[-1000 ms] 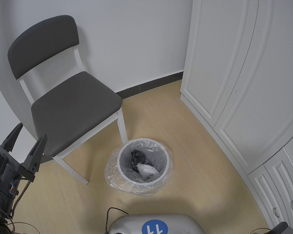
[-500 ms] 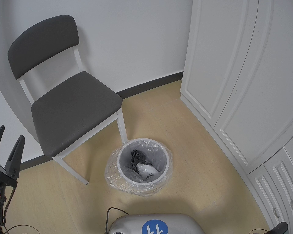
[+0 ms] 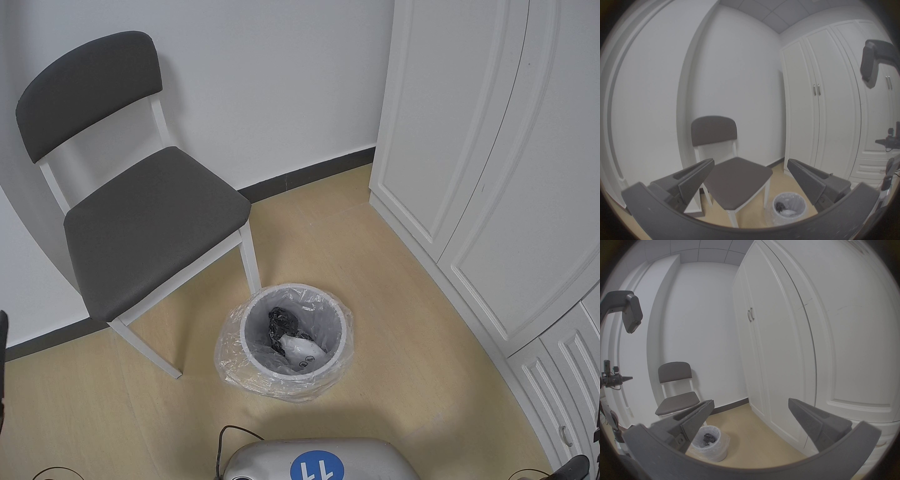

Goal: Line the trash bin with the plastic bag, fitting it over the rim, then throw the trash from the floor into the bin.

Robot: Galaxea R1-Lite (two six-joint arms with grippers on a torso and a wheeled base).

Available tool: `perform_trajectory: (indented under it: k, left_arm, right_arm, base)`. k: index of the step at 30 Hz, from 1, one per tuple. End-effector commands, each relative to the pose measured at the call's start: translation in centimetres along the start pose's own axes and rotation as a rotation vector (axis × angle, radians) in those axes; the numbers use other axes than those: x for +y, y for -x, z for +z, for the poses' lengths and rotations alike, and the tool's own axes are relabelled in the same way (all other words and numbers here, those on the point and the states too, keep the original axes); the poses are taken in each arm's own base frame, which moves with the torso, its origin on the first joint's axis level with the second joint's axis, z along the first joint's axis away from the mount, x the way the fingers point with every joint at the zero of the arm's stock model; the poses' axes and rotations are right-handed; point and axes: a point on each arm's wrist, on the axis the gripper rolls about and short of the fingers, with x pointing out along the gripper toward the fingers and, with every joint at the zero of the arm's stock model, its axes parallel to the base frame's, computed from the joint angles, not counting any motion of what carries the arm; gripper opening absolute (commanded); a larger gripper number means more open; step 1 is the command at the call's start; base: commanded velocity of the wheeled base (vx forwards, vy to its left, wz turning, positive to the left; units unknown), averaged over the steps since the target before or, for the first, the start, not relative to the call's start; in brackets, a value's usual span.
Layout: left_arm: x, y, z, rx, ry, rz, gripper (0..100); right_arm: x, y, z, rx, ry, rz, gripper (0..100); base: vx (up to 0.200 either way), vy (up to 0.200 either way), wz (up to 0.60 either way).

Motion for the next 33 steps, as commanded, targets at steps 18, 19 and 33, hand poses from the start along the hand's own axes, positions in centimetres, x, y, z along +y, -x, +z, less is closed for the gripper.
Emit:
perform_trajectory:
  k: [18, 19, 33]
  left_arm:
    - [-0.8, 6.2, -4.1, -0.136, -0.014, 0.084, 100]
    - [-0.8, 6.2, -4.3, -0.132, -0.015, 0.086, 100]
    - [-0.9, 6.3, -5.7, -0.090, 0.075, 0.096, 100]
  right_arm:
    - [-0.1, 0.2, -0.8, 0.009, -0.008, 0.009, 100]
    - [-0.1, 0.2, -0.8, 0.009, -0.006, 0.009, 100]
    - [-0.2, 0.2, -0.7, -0.007, -0.015, -0.043, 100]
  base:
    - [0.000, 0.000, 0.00]
    - [0.000, 0.000, 0.00]
    - [0.000, 0.000, 0.00]
